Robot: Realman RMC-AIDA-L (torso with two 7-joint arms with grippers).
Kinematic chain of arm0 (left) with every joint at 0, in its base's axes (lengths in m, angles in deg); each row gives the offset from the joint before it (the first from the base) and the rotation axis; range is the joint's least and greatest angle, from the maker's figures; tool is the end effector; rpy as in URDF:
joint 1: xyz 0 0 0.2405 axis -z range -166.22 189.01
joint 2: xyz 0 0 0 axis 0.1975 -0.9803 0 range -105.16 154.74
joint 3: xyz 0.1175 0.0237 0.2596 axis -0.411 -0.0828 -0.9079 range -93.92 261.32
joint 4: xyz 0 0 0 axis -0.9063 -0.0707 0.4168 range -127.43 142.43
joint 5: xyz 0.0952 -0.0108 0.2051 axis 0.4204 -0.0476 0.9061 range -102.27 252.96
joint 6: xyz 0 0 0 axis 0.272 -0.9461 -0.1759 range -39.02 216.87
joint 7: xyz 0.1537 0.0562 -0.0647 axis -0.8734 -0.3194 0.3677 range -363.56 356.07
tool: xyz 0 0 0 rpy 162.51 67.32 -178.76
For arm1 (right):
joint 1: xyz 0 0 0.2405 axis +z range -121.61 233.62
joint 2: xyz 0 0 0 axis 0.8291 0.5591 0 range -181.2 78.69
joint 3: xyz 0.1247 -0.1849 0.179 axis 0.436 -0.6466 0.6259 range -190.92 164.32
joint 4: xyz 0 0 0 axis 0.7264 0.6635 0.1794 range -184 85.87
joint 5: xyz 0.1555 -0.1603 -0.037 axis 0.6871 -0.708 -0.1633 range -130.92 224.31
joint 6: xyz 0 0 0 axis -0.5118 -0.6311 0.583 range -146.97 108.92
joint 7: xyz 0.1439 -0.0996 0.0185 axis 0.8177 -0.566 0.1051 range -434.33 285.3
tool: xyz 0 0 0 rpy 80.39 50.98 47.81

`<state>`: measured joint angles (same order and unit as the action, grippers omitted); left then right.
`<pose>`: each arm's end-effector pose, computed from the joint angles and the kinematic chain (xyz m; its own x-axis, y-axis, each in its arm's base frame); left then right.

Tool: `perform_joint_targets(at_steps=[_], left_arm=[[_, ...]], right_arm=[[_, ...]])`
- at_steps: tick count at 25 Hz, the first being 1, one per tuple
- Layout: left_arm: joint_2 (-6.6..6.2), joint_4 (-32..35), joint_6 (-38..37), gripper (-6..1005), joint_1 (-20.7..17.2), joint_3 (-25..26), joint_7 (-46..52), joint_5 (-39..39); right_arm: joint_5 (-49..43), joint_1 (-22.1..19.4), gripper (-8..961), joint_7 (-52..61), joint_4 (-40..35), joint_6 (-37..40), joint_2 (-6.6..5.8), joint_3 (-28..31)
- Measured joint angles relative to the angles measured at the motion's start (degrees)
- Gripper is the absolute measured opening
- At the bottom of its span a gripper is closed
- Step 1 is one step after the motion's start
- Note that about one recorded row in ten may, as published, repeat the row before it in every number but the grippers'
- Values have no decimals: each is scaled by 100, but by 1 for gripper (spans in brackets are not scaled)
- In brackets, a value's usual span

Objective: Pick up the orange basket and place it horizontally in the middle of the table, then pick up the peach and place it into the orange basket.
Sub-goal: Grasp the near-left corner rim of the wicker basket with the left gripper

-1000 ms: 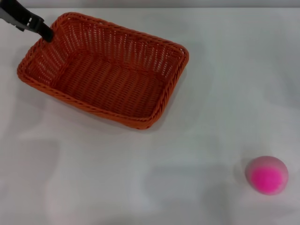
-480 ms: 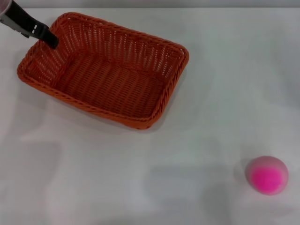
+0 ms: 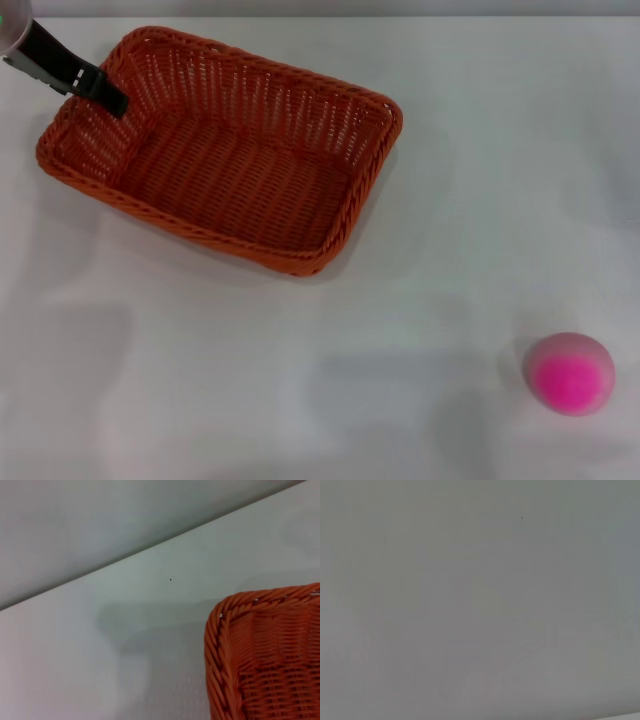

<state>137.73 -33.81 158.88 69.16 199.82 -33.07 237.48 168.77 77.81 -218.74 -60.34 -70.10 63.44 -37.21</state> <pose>-0.2213 0.5126 -0.0086 0.6274 0.7739 -0.0860 0.5487 -0.5177 -0.6565 0.4784 0.3654 0.0601 0.5808 -0.1614 -0.7979 -0.7803 0.1689 -0.6021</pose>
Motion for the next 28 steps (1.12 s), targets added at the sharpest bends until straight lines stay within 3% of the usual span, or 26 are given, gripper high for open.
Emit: perform_joint_targets(at_steps=[13, 28], left_arm=[[13, 55, -218, 776, -108, -11, -26, -5], [145, 29, -465, 775, -103, -4, -100, -15]], right_arm=[[0, 4, 811, 0, 11, -9, 15, -50], [0, 2, 811, 0, 48, -32, 18, -52]])
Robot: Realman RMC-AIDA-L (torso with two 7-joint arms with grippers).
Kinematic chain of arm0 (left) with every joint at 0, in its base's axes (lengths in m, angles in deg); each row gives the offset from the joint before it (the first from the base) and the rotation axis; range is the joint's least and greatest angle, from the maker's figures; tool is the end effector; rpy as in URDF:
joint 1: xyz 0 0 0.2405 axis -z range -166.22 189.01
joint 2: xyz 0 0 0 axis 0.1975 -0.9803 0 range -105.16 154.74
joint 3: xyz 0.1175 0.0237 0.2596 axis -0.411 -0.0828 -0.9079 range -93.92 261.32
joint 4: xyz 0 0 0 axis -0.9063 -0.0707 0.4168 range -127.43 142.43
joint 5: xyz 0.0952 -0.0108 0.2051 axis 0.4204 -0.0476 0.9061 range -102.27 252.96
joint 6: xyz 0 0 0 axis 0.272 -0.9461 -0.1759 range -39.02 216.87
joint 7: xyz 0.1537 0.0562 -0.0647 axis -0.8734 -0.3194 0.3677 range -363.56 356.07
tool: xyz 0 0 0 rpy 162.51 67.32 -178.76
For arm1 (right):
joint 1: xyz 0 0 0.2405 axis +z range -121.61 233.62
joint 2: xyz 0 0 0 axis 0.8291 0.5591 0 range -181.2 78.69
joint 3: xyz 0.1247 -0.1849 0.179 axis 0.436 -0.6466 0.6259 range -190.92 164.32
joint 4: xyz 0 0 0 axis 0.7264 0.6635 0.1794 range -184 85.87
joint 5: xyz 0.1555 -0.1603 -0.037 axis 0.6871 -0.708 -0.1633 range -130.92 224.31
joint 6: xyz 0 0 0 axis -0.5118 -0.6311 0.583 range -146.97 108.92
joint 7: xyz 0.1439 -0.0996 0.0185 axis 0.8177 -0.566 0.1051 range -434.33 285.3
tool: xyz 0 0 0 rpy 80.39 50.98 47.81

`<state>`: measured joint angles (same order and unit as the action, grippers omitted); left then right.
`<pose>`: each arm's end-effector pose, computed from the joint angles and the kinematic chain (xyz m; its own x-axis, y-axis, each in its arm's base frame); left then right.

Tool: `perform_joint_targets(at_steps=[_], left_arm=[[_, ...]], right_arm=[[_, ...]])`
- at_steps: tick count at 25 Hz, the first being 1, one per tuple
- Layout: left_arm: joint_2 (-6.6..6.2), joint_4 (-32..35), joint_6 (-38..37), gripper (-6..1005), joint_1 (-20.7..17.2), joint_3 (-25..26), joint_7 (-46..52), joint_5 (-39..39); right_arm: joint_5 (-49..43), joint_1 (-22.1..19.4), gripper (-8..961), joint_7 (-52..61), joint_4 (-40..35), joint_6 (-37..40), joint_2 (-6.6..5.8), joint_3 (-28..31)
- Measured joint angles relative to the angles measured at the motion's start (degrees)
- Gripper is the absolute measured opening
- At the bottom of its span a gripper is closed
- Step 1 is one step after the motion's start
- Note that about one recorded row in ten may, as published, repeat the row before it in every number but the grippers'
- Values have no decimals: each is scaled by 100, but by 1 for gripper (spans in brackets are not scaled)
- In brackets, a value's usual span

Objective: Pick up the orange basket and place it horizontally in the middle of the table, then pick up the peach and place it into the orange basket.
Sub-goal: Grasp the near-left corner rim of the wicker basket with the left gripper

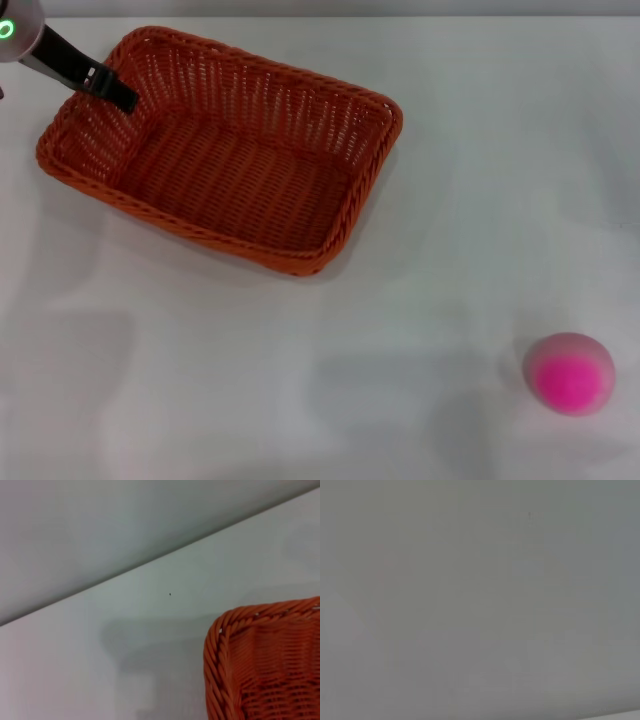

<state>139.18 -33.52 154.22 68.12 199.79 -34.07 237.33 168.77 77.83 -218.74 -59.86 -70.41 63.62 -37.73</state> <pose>-0.2240 0.5155 -0.0198 0.6591 0.7502 -0.0535 0.5374 -0.5195 -0.6643 0.4764 0.3650 0.0546 0.5768 -0.1669 -0.7996 -0.7851 0.1572 -0.5991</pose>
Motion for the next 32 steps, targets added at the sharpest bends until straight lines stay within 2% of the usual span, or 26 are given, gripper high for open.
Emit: perform_joint_targets(at_steps=[15, 32], left_arm=[[27, 313, -359, 775, -35, 22, -21, -11], [158, 423, -633, 773, -83, 10, -70, -6]], right_arm=[[0, 1, 811, 0, 7, 1, 0, 0], [0, -39, 812, 0, 17, -13, 0, 0]])
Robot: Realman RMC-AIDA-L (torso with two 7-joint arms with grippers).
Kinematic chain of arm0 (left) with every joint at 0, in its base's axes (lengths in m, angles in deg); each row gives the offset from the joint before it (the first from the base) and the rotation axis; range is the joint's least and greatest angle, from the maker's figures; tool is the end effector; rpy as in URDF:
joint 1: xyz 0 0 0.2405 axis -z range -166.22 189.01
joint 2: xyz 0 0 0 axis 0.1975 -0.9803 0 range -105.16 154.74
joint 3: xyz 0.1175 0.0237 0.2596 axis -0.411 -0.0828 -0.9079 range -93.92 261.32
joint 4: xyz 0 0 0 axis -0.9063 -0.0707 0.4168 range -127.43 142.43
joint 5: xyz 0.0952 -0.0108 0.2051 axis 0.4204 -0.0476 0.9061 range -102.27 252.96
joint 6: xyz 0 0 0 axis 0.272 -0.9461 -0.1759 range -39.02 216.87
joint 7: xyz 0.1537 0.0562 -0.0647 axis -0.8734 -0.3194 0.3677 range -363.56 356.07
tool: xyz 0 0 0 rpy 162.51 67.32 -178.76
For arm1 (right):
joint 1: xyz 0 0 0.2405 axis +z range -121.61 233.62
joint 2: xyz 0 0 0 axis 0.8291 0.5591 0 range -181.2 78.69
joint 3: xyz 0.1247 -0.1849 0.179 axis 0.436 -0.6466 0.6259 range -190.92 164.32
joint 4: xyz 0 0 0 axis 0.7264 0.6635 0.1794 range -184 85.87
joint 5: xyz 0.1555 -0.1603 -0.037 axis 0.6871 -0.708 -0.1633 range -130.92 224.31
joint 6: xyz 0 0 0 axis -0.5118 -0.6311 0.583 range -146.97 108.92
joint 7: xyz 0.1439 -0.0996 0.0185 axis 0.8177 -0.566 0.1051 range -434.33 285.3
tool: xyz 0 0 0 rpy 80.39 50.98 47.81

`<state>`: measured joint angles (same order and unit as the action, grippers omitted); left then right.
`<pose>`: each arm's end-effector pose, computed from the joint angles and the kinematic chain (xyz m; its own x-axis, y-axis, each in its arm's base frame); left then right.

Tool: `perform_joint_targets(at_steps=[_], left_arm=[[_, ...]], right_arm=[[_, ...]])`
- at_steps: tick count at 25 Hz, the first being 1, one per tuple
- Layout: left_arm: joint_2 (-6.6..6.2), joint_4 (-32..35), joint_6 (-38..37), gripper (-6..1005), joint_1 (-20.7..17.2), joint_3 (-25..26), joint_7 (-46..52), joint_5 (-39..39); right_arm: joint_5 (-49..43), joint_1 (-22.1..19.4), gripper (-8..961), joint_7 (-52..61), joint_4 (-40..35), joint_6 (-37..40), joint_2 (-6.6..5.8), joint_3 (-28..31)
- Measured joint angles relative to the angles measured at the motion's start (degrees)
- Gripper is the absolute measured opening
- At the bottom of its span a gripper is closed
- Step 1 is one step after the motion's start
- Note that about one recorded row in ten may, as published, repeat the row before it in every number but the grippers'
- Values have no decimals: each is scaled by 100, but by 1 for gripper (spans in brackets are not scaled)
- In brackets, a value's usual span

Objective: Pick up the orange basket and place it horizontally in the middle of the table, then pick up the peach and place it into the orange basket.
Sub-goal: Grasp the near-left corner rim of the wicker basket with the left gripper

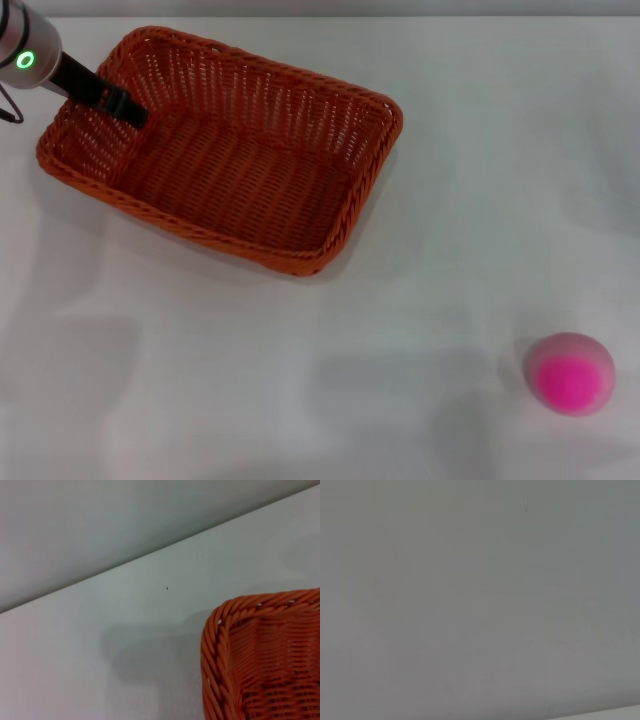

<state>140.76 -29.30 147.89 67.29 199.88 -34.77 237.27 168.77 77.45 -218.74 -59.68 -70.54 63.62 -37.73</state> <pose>-0.2402 0.5120 -0.0415 0.6594 0.7511 -0.0314 0.5466 -0.5077 -0.6660 0.4786 0.3616 0.0537 0.5740 -0.1708 -0.8009 -0.7856 0.1611 -0.5974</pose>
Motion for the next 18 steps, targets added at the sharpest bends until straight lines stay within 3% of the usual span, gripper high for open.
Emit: perform_joint_targets(at_steps=[3, 18], left_arm=[[17, -1, 0, 772, -21, 0, 0, 6], [74, -60, 154, 484, -107, -6, 4, 25]], right_arm=[[0, -7, 812, 0, 0, 0, 0, 0], [0, -9, 812, 68, 7, -20, 0, -82]])
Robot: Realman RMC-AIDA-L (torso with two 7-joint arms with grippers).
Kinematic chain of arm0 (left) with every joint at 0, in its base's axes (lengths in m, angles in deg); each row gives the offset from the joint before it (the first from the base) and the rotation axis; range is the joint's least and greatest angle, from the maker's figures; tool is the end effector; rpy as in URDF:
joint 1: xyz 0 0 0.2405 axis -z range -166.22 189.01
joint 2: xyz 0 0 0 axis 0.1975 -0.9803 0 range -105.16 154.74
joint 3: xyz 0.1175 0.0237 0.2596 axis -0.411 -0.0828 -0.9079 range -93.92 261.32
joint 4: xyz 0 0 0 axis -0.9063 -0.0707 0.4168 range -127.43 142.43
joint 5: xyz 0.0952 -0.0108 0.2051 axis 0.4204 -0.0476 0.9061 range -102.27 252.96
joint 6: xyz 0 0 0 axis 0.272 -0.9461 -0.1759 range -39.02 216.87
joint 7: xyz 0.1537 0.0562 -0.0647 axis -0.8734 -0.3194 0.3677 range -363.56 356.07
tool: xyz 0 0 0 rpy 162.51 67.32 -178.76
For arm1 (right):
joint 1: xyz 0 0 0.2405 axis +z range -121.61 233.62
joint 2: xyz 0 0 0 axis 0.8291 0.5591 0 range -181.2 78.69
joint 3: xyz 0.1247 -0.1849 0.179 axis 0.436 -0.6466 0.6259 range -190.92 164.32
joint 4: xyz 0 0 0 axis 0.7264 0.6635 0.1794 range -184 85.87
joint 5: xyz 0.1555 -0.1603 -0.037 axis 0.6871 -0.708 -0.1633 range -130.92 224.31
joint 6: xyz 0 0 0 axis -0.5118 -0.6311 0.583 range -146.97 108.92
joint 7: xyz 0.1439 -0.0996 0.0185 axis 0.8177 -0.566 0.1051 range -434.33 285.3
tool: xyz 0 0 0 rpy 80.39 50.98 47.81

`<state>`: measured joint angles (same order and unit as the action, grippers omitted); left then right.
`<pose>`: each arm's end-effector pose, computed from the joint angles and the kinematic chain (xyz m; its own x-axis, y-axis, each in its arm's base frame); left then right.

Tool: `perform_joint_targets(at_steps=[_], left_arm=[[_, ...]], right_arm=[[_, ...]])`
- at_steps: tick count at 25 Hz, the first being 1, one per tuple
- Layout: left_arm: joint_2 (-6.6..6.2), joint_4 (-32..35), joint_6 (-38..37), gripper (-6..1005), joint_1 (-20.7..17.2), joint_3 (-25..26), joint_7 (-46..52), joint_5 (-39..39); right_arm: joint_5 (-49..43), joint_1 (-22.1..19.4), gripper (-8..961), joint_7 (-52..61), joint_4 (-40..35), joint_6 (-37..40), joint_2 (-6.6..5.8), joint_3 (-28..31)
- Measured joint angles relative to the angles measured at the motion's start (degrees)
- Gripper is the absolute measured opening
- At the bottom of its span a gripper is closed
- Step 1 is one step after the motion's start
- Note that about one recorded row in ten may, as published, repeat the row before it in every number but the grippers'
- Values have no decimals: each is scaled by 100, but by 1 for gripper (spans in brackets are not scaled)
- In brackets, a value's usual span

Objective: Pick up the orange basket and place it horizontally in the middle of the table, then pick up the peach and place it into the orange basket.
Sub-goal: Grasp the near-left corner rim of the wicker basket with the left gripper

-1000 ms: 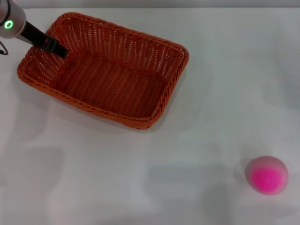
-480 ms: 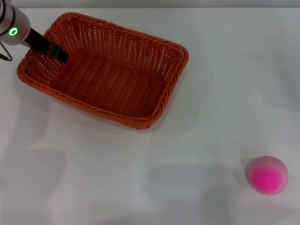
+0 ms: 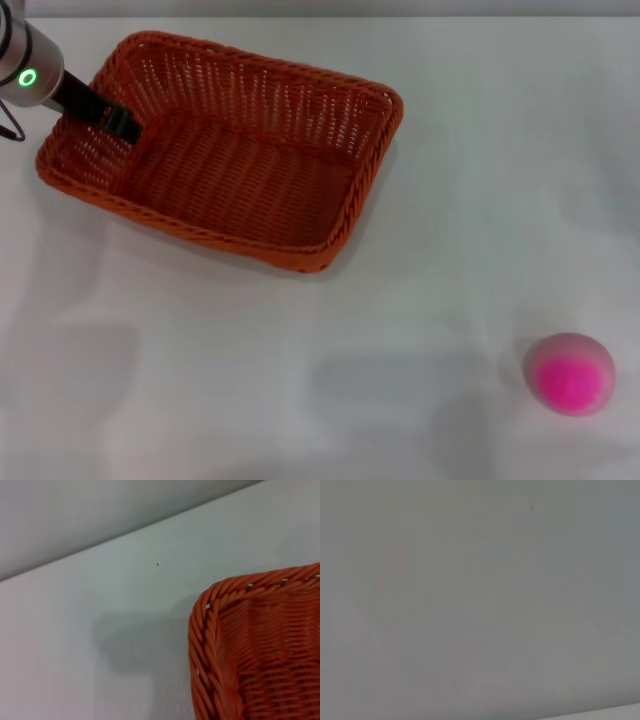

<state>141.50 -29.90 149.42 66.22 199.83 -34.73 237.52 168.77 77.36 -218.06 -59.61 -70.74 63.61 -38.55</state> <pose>-0.2468 0.5019 -0.0481 0.6401 0.7667 -0.0499 0.5611 -0.5108 -0.6513 0.4774 0.3614 0.0515 0.5691 -0.1741 -0.8036 -0.7911 0.1505 -0.5928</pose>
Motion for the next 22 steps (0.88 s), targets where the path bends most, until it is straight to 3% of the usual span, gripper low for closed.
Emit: perform_joint_targets(at_steps=[8, 12, 17, 22], left_arm=[[71, -119, 288, 408, -92, -7, 45, 1], [179, -743, 574, 386, -370, -96, 114, 4], [197, -1392, 729, 332, -704, -549, 445, 4], [216, -1689, 878, 244, -852, -603, 550, 7]], right_arm=[[0, 0, 812, 58, -36, 0, 0, -68], [0, 0, 812, 63, -42, 1, 0, -75], [0, -10, 812, 64, -44, -2, 0, -78], [0, -10, 812, 76, -49, -35, 0, -134]])
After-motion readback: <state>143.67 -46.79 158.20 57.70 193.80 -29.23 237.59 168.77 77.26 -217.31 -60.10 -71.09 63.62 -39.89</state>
